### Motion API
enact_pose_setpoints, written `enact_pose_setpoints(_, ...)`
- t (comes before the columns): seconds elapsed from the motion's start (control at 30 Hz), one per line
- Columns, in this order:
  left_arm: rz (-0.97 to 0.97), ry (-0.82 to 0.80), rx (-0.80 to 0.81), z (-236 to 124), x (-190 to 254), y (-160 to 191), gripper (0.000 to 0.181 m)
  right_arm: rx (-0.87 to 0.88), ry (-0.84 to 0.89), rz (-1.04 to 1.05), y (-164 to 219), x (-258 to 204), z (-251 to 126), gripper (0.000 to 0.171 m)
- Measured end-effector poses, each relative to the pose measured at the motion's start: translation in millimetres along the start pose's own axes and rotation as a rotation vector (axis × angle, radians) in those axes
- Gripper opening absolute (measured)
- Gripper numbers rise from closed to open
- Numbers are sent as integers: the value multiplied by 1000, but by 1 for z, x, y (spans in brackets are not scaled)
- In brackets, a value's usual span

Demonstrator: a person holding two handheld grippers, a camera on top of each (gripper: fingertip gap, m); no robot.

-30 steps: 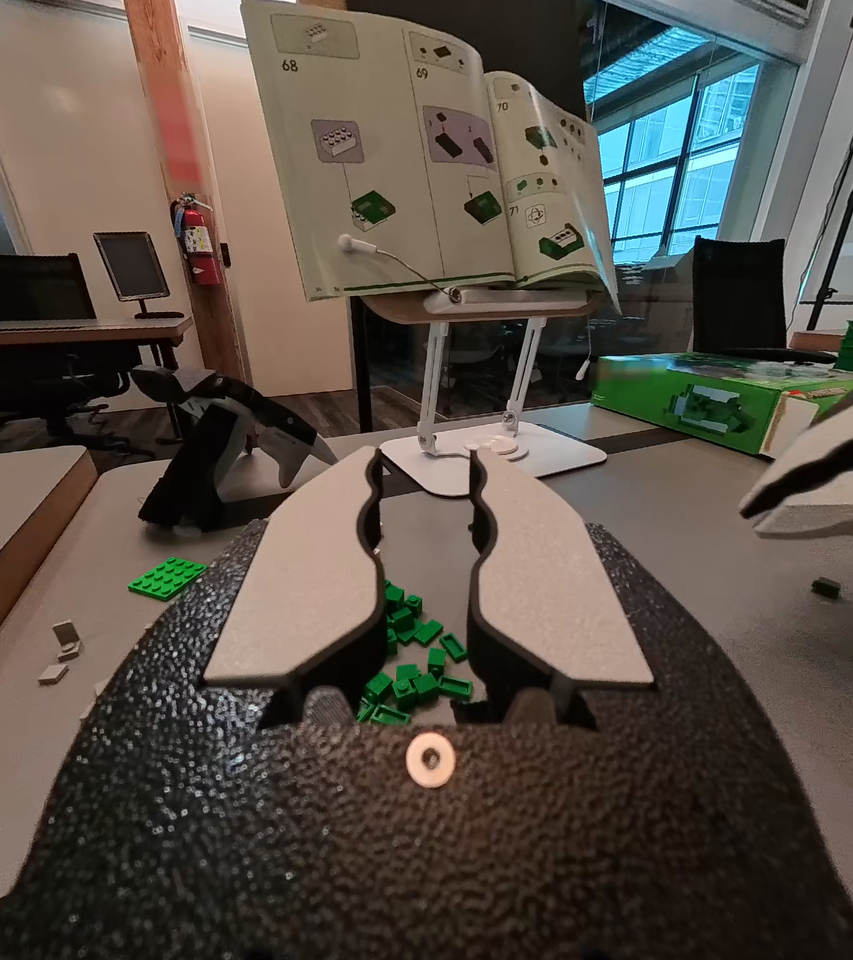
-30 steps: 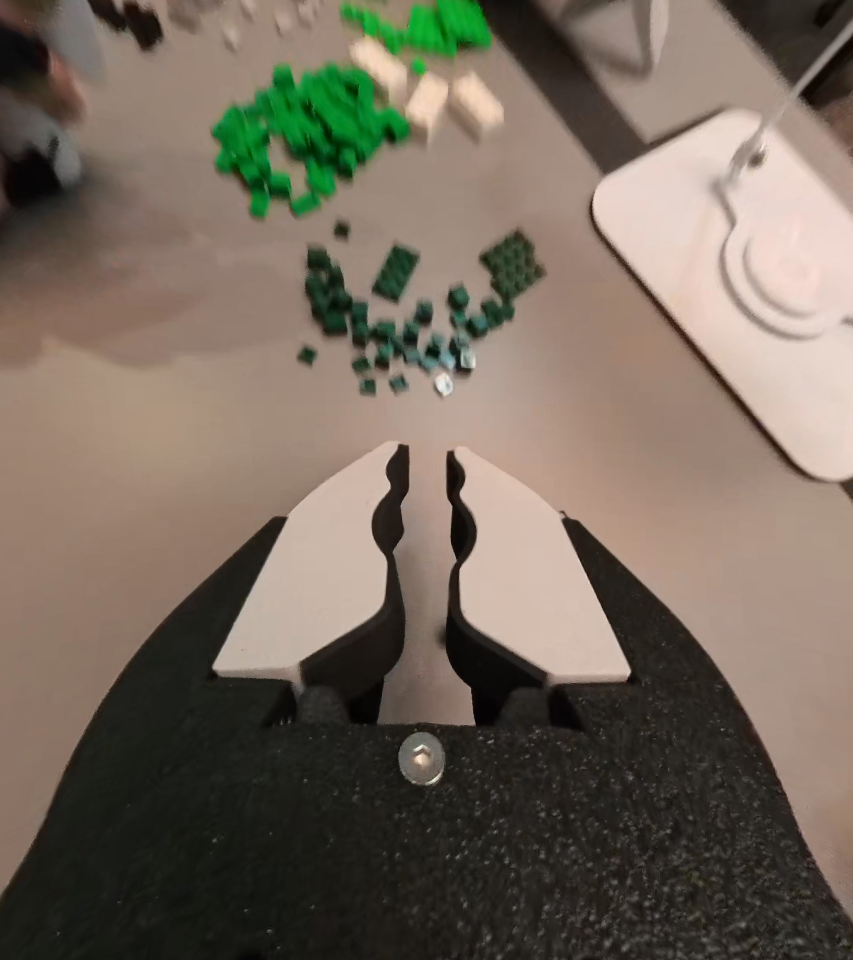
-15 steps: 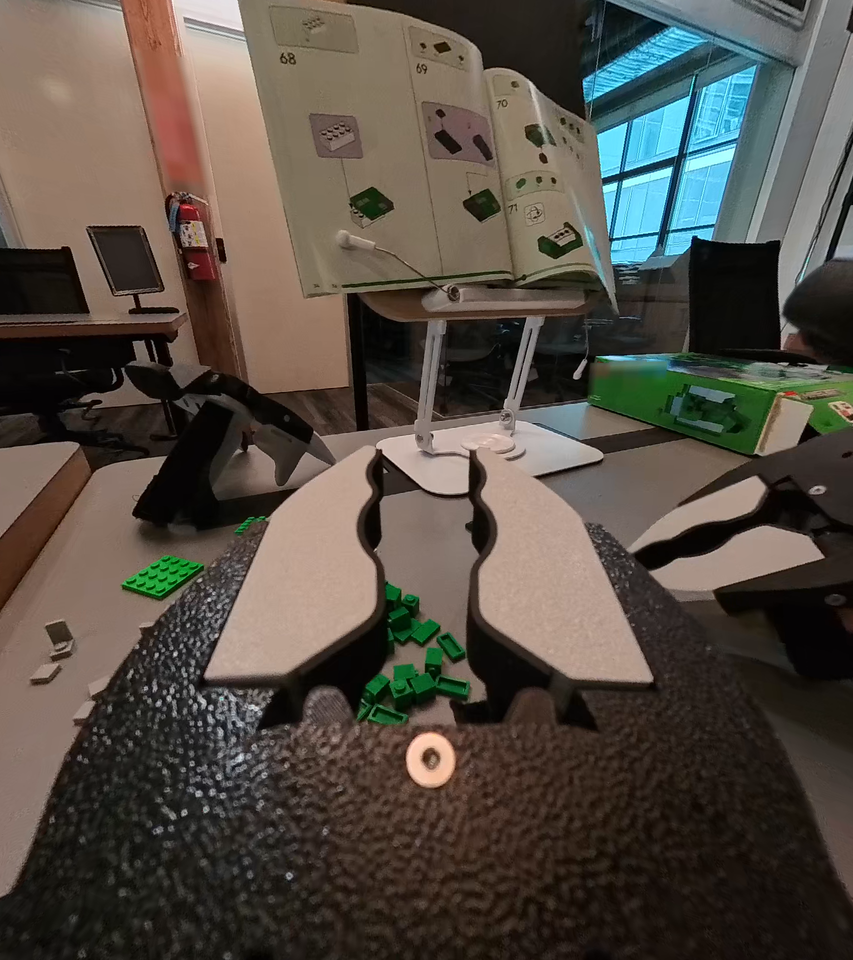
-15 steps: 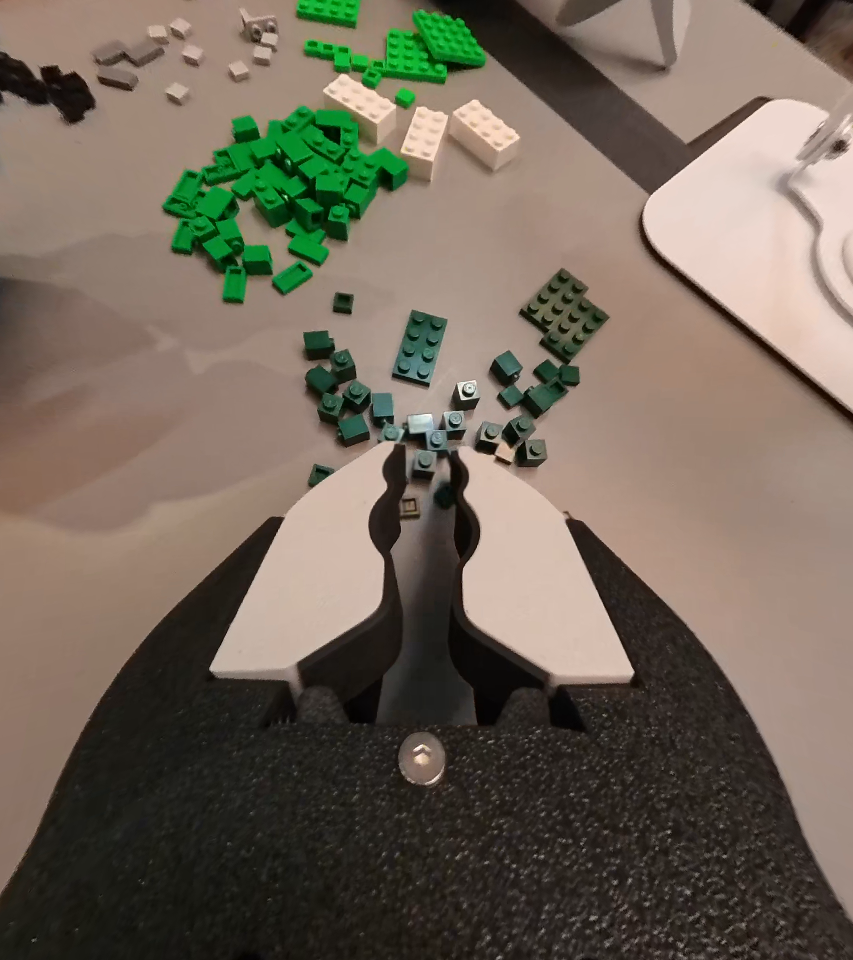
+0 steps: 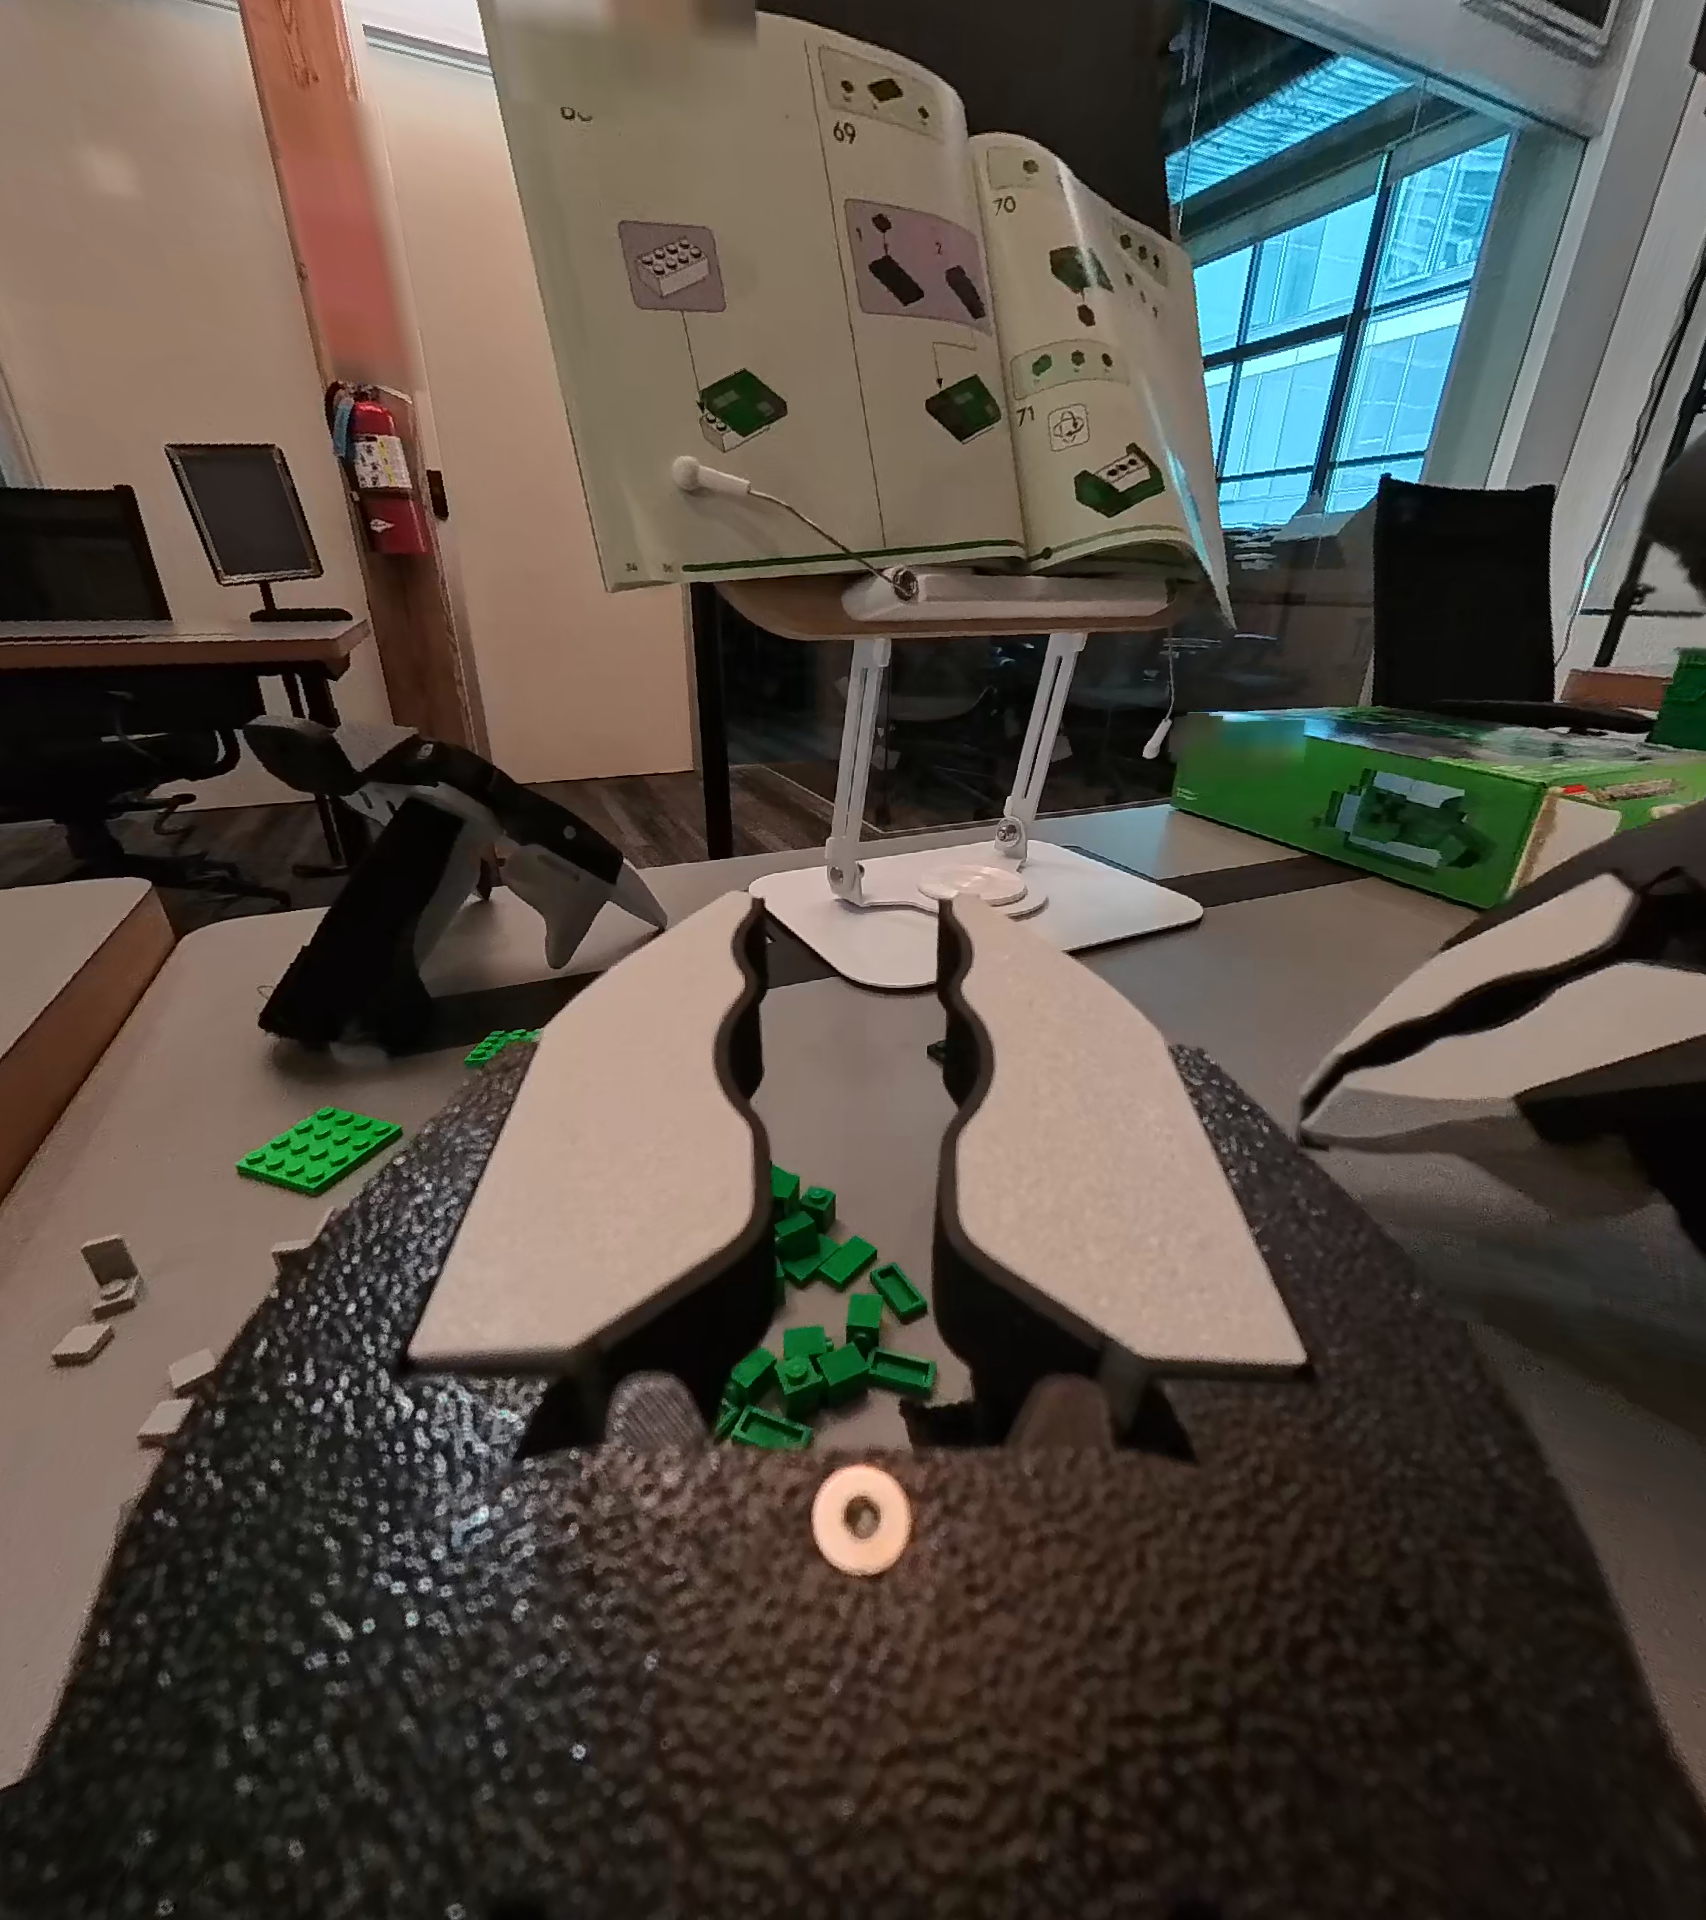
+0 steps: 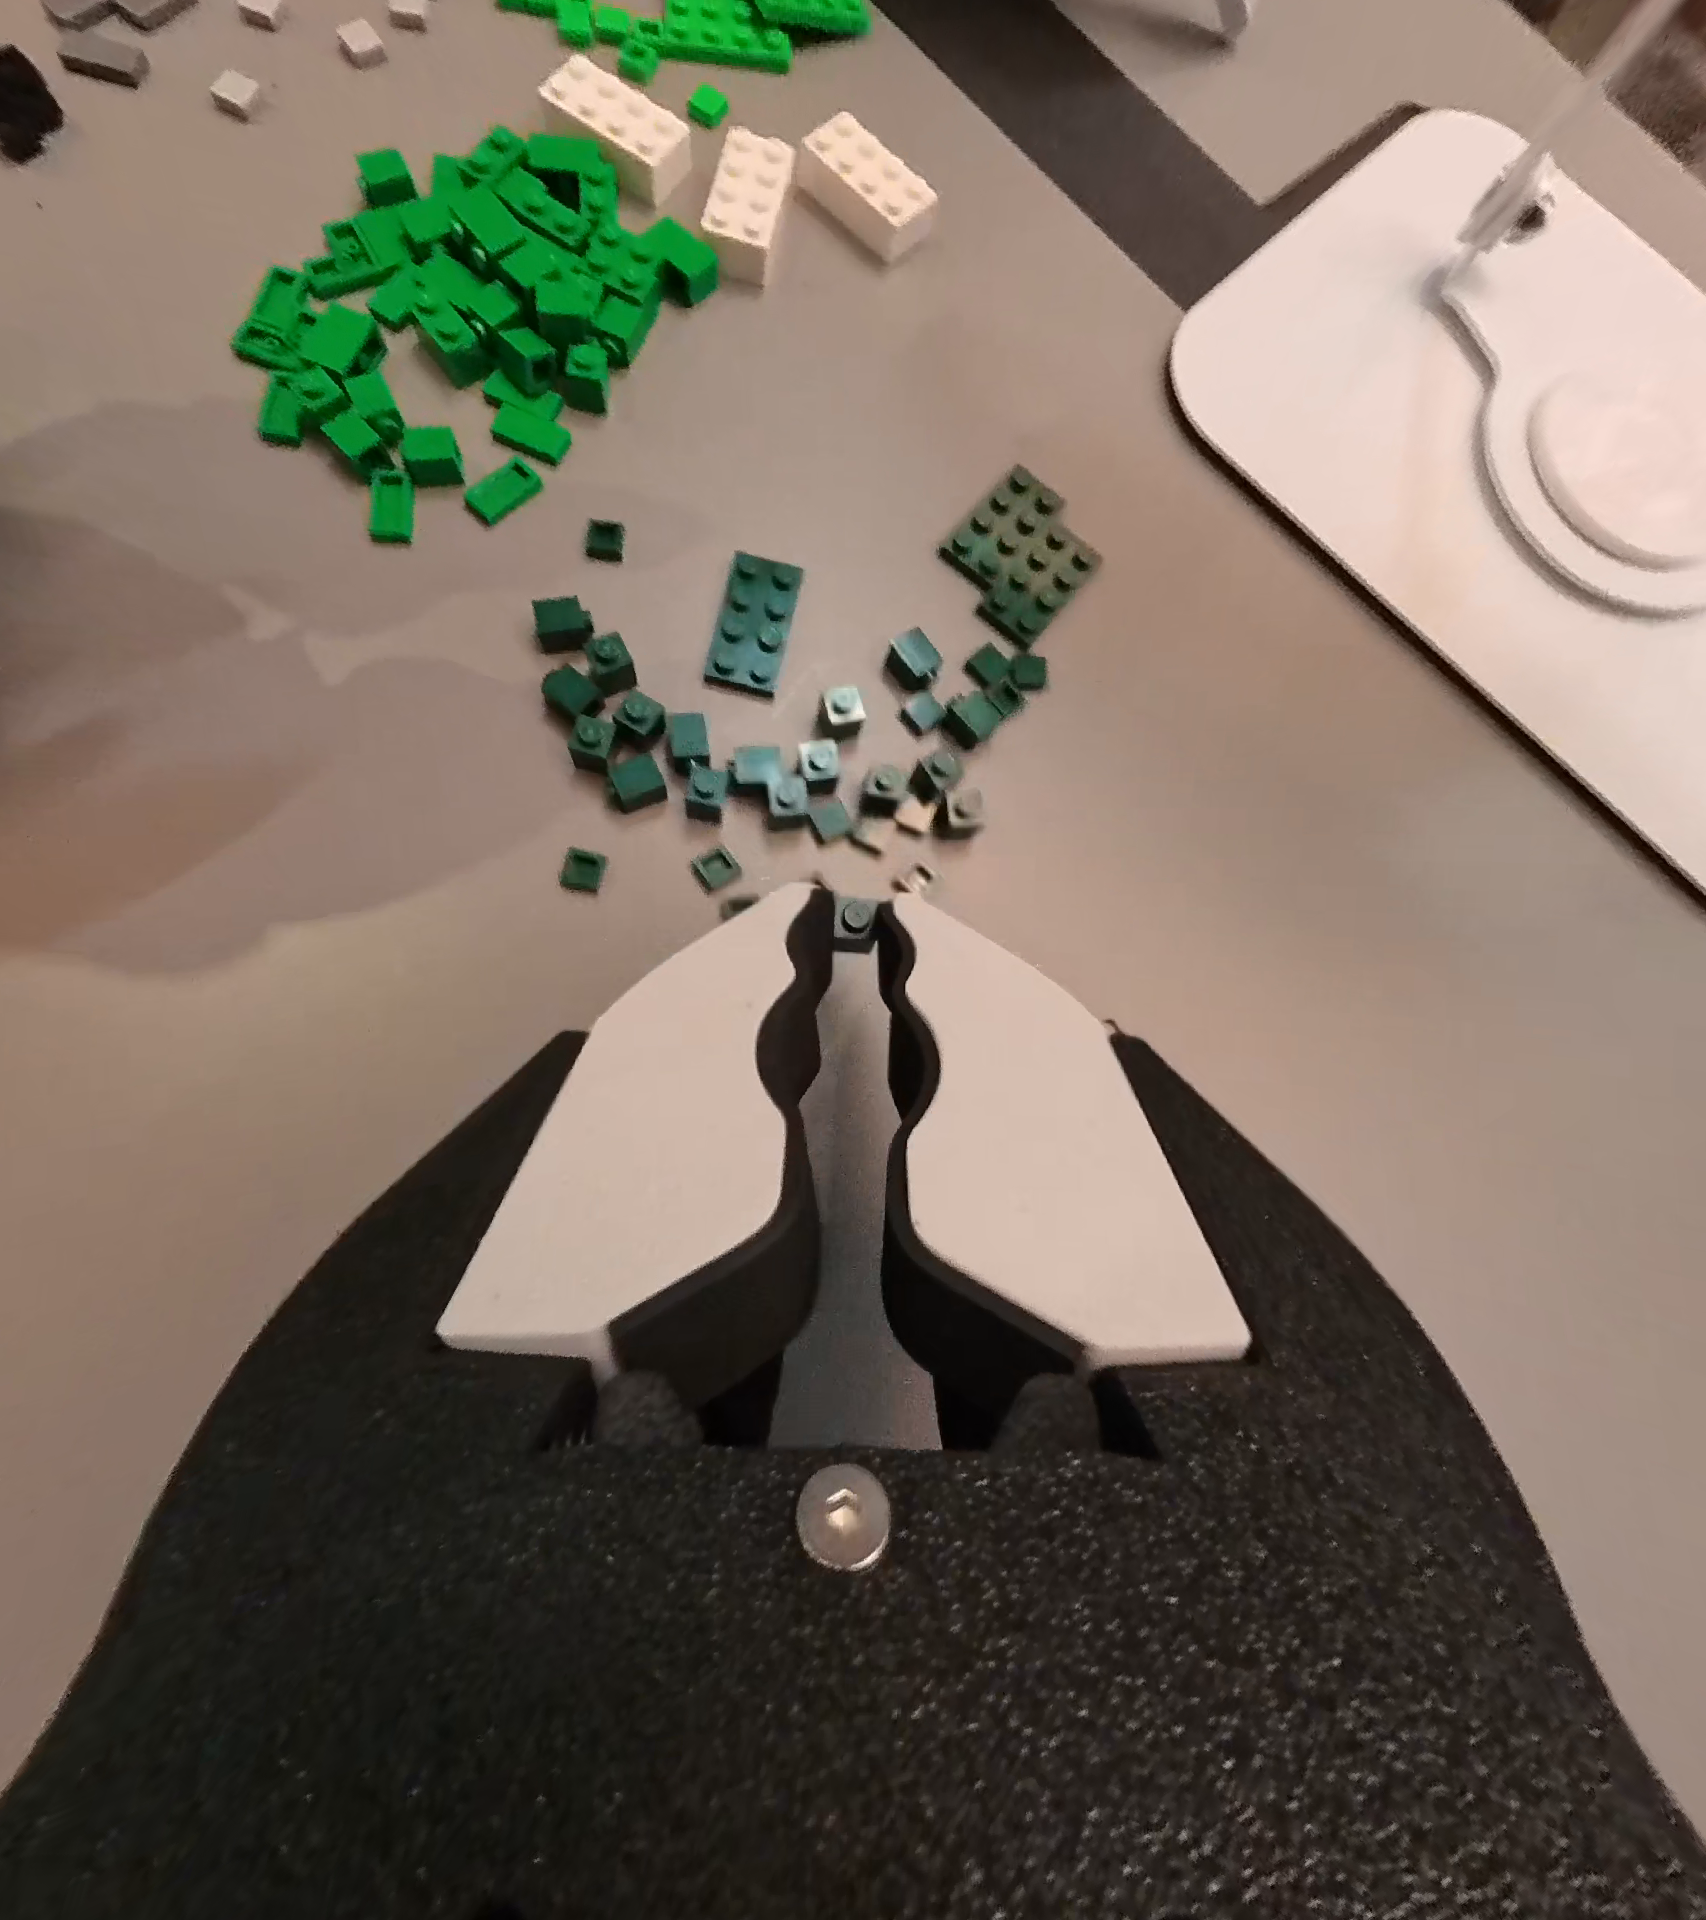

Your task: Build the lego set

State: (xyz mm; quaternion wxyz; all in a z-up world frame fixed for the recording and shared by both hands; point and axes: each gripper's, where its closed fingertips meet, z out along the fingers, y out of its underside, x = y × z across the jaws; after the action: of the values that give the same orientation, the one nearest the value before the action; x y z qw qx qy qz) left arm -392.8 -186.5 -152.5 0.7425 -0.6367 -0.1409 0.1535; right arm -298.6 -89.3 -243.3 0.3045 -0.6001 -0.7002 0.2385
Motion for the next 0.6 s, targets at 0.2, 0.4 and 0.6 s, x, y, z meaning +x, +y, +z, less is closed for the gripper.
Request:
enact_pose_setpoints(0.2, 0, 2, -3, 0, 0, 1, 31, -215, 1, 74, 36, 28, -26, 8)
enact_pose_setpoints(0.4, -7, 4, -5, 0, 1, 1, 30, -264, -28, 123, 63, 55, -50, 7)
enact_pose_setpoints(0.6, 20, -17, -3, -1, -5, 0, 30, -347, -76, 188, 92, 63, -56, 7)
